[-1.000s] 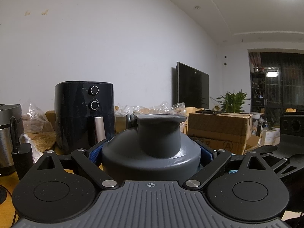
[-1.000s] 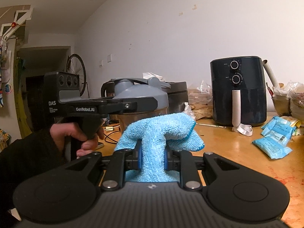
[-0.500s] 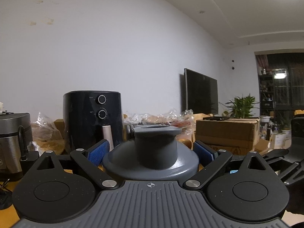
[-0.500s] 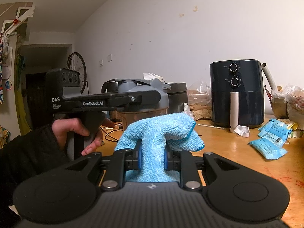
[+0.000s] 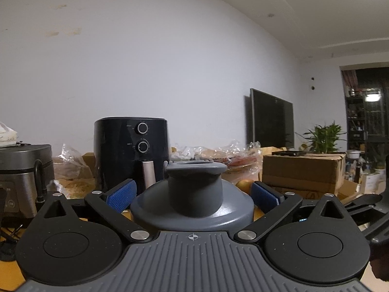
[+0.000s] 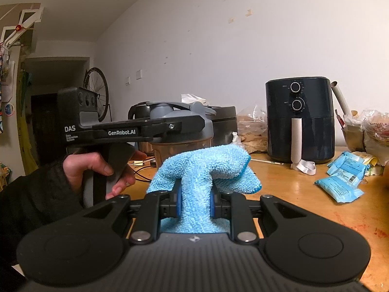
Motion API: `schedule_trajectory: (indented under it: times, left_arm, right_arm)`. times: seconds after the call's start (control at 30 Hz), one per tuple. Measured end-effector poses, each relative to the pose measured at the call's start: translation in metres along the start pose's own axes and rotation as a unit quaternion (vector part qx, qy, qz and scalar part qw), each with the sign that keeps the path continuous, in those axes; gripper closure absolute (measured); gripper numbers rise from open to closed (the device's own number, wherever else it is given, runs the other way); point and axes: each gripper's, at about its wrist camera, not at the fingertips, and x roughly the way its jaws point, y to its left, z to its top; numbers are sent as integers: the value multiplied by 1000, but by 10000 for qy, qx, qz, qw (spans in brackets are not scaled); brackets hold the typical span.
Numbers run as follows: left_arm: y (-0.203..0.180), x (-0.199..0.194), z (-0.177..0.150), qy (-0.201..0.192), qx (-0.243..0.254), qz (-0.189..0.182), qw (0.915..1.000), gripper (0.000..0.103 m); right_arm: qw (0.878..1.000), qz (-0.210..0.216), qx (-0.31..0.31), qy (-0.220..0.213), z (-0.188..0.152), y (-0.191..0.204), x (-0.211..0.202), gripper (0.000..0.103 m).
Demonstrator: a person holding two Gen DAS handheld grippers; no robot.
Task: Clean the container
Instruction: 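Rub the cloth over the bottle with right tool while left tool turns bottle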
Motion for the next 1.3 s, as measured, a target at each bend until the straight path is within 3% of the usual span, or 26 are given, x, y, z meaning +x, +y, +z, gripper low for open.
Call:
schedule_trajectory:
  times: [0.53, 1.0, 1.3]
  left_arm:
    - [-25, 0, 3, -47, -149, 1143, 9933, 0]
    - [-44, 10, 2, 107, -334, 2112, 9768, 0]
    - [-50, 14, 5, 140, -402, 2455, 9685, 0]
  right_arm:
    - [10000, -39, 22, 5, 1, 2, -3, 86]
    - [10000, -66, -12, 51, -1, 3, -1, 86]
    - [9999, -70, -6, 77, -2, 3, -1, 86]
